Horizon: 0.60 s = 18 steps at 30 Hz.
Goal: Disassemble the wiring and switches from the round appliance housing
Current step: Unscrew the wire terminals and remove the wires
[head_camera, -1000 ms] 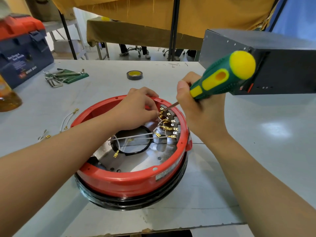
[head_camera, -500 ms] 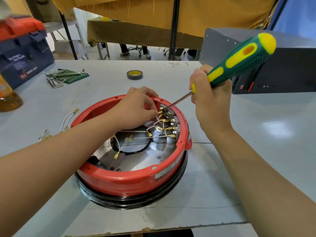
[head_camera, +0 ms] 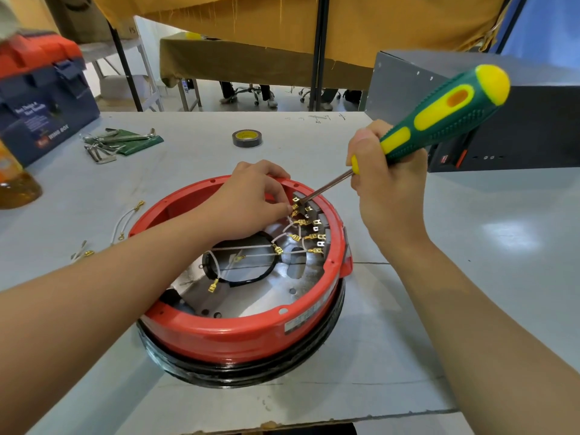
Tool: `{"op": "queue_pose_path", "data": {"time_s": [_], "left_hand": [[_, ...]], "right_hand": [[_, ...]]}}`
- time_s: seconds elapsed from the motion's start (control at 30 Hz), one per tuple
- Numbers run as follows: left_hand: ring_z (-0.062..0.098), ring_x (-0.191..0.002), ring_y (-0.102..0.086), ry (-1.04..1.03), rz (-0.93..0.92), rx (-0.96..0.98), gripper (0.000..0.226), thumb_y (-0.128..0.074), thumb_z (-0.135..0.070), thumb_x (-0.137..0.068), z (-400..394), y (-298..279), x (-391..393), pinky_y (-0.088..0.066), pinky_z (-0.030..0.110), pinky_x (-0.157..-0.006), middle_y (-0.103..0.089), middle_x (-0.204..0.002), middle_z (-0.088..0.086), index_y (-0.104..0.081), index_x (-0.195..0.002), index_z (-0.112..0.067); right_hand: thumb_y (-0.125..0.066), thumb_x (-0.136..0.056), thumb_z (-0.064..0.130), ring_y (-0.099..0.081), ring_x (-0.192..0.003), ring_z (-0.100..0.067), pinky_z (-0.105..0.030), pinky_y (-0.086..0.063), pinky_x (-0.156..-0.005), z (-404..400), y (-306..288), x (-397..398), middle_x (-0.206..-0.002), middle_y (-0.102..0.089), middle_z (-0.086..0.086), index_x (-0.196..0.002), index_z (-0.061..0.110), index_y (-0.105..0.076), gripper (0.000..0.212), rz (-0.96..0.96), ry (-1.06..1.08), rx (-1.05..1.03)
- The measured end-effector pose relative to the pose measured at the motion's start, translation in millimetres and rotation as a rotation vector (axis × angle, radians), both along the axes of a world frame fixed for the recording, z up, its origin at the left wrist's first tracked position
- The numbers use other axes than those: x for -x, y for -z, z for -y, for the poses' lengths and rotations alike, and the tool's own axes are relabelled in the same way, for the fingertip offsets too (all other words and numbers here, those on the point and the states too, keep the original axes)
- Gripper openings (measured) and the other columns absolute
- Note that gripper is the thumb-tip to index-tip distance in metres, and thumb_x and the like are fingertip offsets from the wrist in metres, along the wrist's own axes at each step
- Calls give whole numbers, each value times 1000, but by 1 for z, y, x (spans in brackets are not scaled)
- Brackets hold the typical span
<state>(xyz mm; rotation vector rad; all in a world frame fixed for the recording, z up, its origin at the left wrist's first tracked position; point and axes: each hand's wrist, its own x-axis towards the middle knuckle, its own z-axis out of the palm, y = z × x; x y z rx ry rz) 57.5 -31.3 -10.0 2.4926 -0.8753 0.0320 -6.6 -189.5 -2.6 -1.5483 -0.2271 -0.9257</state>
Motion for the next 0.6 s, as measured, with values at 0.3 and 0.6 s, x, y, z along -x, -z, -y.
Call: {"op": "queue_pose_path", "data": {"time_s": [0.3,0.6], "left_hand": [[15,-124,-33,-10,-12,-11,14,-63,-23,-87,0,-1,0,-25,27,-92,-46,-133,-10,-67,-73,-25],[14,-123,-34,-3,-25,-4,19,-64,-22,-86,0,0,-1,-31,30,-95,-46,-132,-11,-68,-68,-26]], "right_hand": [[-48,-85,12,-35,-42,-2,-13,-30,-44,4,-1,-6,-45,-39,14,-49,26,-45,39,-52,-59,-195],[-49,-83,18,-38,-43,-2,-12,-31,-45,5,-1,-6,-46,-41,13,-47,28,-47,37,-90,-40,-227]]}}
